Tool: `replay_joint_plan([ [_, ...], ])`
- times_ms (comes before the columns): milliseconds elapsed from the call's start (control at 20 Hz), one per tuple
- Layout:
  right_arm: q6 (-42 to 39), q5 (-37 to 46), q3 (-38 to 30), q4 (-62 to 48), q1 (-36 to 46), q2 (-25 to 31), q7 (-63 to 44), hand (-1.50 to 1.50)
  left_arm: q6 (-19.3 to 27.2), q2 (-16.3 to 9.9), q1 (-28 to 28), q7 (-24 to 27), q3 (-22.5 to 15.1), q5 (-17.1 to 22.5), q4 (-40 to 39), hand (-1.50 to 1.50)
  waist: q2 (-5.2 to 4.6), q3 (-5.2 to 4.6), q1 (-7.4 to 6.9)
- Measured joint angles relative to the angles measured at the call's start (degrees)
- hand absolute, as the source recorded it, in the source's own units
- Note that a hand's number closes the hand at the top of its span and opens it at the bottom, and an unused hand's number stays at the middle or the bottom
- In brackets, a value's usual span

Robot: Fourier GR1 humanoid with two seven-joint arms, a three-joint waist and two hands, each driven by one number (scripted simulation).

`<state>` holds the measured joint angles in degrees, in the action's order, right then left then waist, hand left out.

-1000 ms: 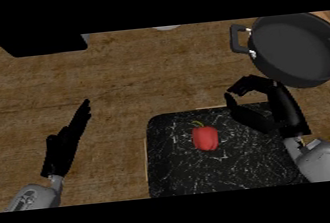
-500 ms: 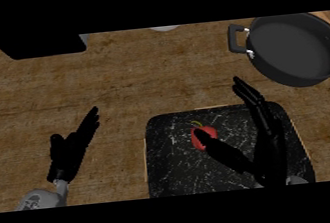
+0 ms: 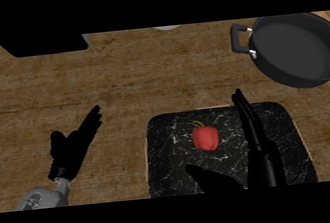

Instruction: Pick the bell pepper from the tray and place it in the pot

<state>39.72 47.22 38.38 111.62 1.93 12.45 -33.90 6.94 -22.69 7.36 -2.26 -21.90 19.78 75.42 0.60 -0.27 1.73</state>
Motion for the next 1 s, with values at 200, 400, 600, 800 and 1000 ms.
replay_joint_plan([
  [200,-8.26,3.64,-1.24,2.02,2.89,-5.56,-11.11,-1.50,-0.74,0.24,0.02,-0.56,0.18,-0.49,0.62,0.00,-0.28,0.11,-1.00],
  [400,-15.80,0.06,-2.64,0.79,4.77,-7.05,-16.64,-1.50,-1.35,0.37,-0.58,-0.62,0.15,-1.06,1.25,0.00,-0.50,0.18,-1.66],
  [600,-21.01,-4.07,-3.85,-2.93,5.28,-6.88,-18.34,-1.50,-1.89,0.64,-0.30,-1.32,0.84,-1.36,1.45,0.00,-0.61,0.24,-1.88],
  [800,-22.71,-5.54,-5.35,-5.65,3.45,-6.19,-16.12,-1.50,-2.27,1.83,-1.41,-2.12,1.32,-3.37,2.59,0.00,-0.59,0.26,-1.83],
  [1000,-21.04,-4.78,-6.97,-7.79,1.00,-5.72,-11.16,-1.50,-2.74,3.40,-1.71,-3.51,2.63,-5.01,3.76,0.00,-0.59,0.28,-1.75],
])
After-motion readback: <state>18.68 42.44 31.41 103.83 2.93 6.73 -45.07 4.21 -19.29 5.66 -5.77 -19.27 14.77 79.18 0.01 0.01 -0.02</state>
